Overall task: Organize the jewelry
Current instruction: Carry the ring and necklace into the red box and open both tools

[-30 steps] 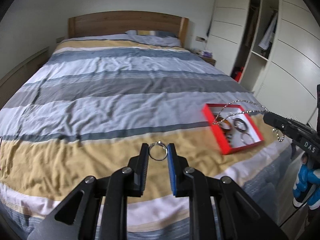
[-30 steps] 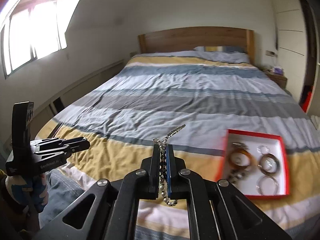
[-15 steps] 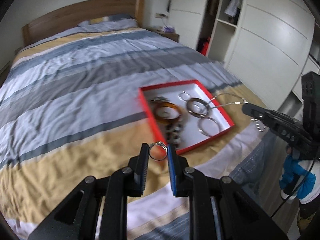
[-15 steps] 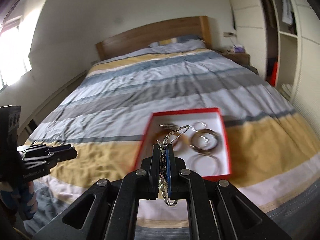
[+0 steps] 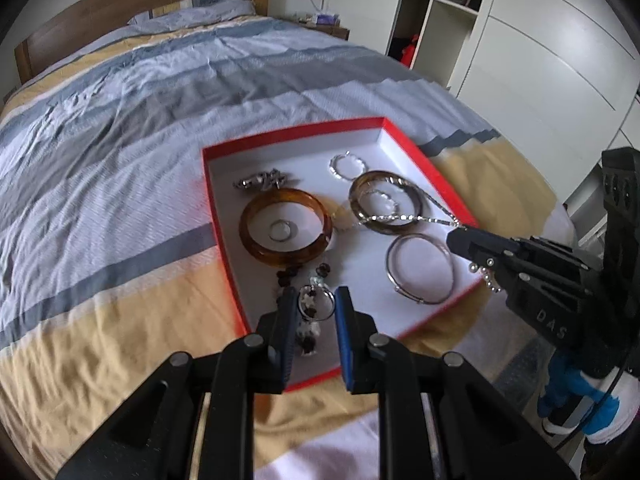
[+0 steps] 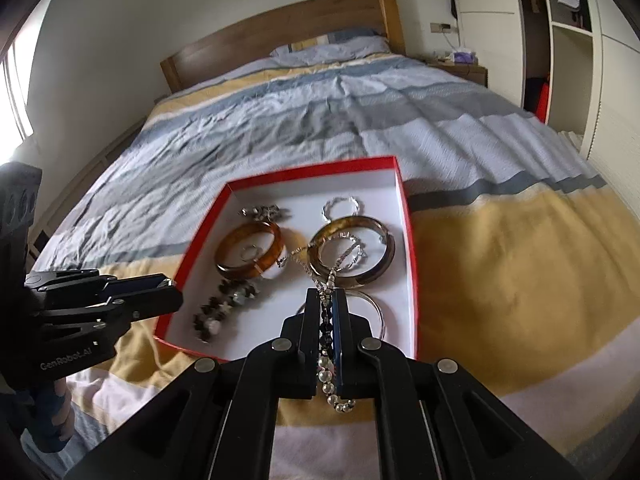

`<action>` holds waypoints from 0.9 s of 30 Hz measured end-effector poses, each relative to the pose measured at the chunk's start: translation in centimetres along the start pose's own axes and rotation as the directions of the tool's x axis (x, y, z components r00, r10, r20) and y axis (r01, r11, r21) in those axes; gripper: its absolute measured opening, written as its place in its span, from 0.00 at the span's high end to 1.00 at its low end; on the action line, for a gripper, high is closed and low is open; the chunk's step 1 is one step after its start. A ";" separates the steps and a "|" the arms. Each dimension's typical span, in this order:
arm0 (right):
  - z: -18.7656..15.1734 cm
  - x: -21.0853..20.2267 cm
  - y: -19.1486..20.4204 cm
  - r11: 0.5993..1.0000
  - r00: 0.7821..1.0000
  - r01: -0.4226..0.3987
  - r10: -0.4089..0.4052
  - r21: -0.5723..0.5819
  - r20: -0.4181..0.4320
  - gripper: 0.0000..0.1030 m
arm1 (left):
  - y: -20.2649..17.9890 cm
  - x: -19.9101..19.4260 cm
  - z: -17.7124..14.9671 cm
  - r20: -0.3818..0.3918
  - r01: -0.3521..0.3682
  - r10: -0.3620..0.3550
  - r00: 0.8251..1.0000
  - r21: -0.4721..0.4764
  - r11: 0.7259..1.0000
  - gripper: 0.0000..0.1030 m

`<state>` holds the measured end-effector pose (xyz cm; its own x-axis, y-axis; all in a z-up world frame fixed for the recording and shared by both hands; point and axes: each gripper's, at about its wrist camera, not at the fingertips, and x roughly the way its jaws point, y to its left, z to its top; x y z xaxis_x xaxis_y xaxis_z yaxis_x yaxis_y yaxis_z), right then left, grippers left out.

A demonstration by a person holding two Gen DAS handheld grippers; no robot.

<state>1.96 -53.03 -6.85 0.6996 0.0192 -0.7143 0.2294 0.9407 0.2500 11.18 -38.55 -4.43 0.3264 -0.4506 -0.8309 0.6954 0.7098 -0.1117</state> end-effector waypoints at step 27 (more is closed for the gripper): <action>-0.8 2.0 -0.4 0.998 0.996 0.056 -0.057 -0.011 -0.069 0.64 | 1.1 0.9 -1.0 -0.012 -0.016 0.015 1.000 -0.059 0.998 0.77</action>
<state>2.75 -53.13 -8.87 0.6372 -0.0108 -0.7706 0.2609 0.9439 0.2026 11.65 -37.63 -5.83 0.3291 -0.4328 -0.8393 0.6514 0.7475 -0.1301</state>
